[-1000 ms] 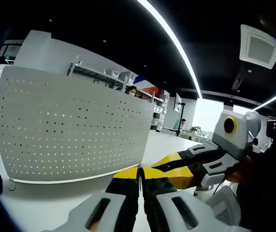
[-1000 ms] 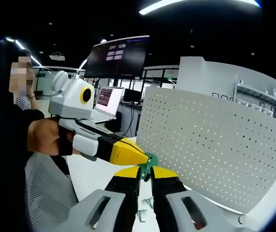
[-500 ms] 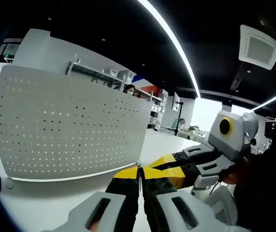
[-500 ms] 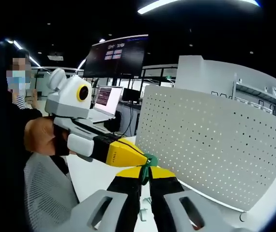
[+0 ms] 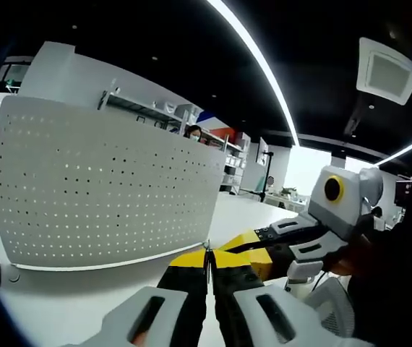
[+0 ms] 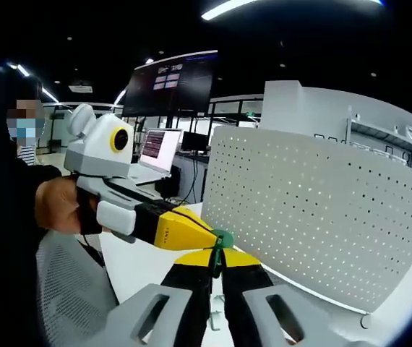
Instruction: Insert the hook assembly into the mounting plate slot until the hook locks in place.
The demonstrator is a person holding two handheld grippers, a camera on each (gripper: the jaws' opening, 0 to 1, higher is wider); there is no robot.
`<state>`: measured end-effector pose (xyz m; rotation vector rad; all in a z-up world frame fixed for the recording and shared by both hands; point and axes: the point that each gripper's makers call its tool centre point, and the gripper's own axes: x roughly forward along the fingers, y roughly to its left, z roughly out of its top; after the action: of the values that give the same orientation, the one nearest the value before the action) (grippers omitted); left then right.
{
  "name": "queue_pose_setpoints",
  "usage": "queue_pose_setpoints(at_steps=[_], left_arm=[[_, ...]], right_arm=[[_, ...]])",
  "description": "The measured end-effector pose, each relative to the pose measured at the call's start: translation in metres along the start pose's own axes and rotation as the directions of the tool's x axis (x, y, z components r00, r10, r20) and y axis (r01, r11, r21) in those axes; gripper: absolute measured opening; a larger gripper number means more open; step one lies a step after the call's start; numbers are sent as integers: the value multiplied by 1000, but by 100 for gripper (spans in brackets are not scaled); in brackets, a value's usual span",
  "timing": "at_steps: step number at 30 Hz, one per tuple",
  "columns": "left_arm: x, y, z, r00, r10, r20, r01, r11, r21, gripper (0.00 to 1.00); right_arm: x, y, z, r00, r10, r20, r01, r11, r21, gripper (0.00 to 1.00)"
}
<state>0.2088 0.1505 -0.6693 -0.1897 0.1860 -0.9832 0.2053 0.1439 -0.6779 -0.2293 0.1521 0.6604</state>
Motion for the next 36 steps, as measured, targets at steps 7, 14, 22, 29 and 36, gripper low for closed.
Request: queue_pose_setpoints(at_steps=[7, 14, 22, 29, 36], left_arm=[[0, 0, 3, 1000, -5, 17, 5, 1000, 9, 2], [-5, 2, 6, 999, -7, 35, 6, 1000, 9, 10], [-19, 10, 3, 999, 18, 40, -20, 998, 65, 28], [-28, 23, -7, 998, 58, 19, -60, 993, 102, 45], [-30, 31, -17, 996, 90, 4, -89, 985, 146, 66]], right_arm=[[0, -2, 3, 1000, -9, 13, 9, 1000, 10, 1], [0, -4, 1, 1000, -18, 8, 17, 1000, 16, 1], [1, -12, 5, 999, -38, 18, 38, 999, 17, 1], [-1, -27, 10, 997, -72, 25, 72, 997, 26, 1], [-7, -49, 16, 992, -122, 40, 120, 992, 30, 1]])
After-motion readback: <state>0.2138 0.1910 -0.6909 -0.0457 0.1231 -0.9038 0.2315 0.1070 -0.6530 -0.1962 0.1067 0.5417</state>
